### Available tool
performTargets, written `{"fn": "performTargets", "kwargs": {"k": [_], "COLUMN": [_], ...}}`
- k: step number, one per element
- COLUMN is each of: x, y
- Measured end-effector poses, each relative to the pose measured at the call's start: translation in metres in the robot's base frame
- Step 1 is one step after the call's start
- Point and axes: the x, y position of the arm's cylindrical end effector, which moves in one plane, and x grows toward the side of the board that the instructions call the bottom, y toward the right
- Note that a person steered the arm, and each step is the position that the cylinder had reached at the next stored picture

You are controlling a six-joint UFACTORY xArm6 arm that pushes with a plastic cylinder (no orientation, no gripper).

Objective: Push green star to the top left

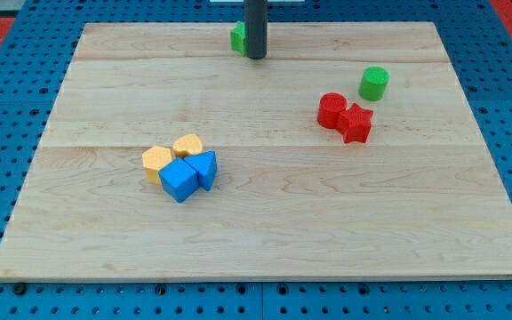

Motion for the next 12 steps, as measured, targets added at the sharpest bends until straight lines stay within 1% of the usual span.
{"fn": "performTargets", "kwargs": {"k": [1,2,3,4,5,7,8,9,10,12], "x": [-0.004,-0.008,-0.031,-0.055,-0.056,-0.049,-0.038,-0.034,-0.033,-0.035], "y": [-0.016,0.026,0.036,0.021,-0.013,-0.047,-0.086,-0.145,-0.174,-0.181]}}
